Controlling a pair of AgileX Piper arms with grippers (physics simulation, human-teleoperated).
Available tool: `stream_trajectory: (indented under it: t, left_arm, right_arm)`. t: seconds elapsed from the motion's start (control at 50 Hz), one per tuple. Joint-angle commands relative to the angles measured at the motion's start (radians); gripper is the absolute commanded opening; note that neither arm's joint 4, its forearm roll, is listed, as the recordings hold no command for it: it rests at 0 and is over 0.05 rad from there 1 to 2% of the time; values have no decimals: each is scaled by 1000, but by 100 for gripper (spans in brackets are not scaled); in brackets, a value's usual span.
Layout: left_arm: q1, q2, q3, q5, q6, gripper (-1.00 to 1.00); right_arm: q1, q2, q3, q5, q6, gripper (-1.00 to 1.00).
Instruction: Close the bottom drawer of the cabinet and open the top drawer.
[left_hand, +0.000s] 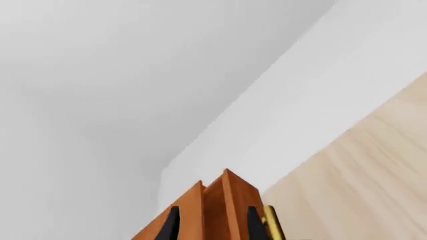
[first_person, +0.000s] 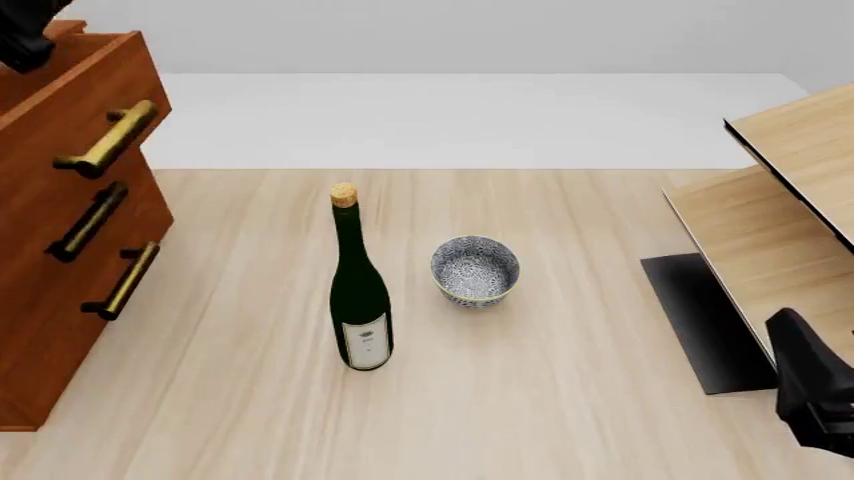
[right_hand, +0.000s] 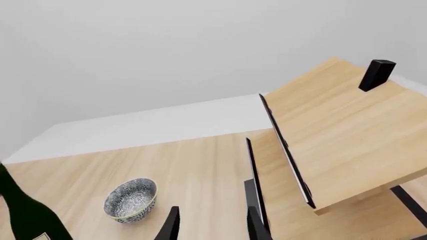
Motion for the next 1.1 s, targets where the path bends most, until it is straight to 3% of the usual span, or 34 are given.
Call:
stream_trajectory:
  t: [0.02,0.06,0.16,0.18,0.2,0.22,0.28,0.3,0.32,0.34,0.36,0.4,0.46,0.48,0.52,0.62,1.1]
  left_arm:
    - [-4,84,-219,258,-263,100]
    - [5,92,-235,275,-284,100]
    - [1,157,-321,383,-464,100]
    - [1,164,-330,394,-494,100]
    - [2,161,-319,389,-479,100]
    - [10,174,-336,412,-528,100]
    - [16,166,-332,410,-517,100]
    - [15,179,-353,433,-572,100]
    - [37,174,-354,433,-577,100]
    - [52,162,-340,420,-536,100]
    - [45,165,-343,426,-545,100]
    - [47,177,-365,458,-610,100]
    - [69,188,-358,479,-617,100]
    - [38,188,-364,480,-648,100]
    - [76,191,-358,492,-668,100]
    - [80,196,-339,506,-756,100]
    - [142,180,-216,466,-769,100]
  right_arm:
    - [4,2,1,-2,-2,100]
    - [5,2,2,-2,-2,100]
    - [4,1,2,-2,-3,100]
    - [4,0,2,-1,-3,100]
    - [5,1,2,-1,-3,100]
    - [5,1,2,-2,-4,100]
    - [6,0,2,-1,-4,100]
    - [6,-1,2,0,-5,100]
    - [7,-1,2,0,-5,100]
    - [7,-1,2,0,-6,100]
    - [7,-1,2,0,-6,100]
    - [7,0,2,-2,-8,100]
    - [7,1,2,-3,-10,100]
    - [7,1,2,-3,-11,100]
    - [7,3,1,-4,-12,100]
    - [7,7,1,-9,-15,100]
    - [11,-7,3,5,-23,100]
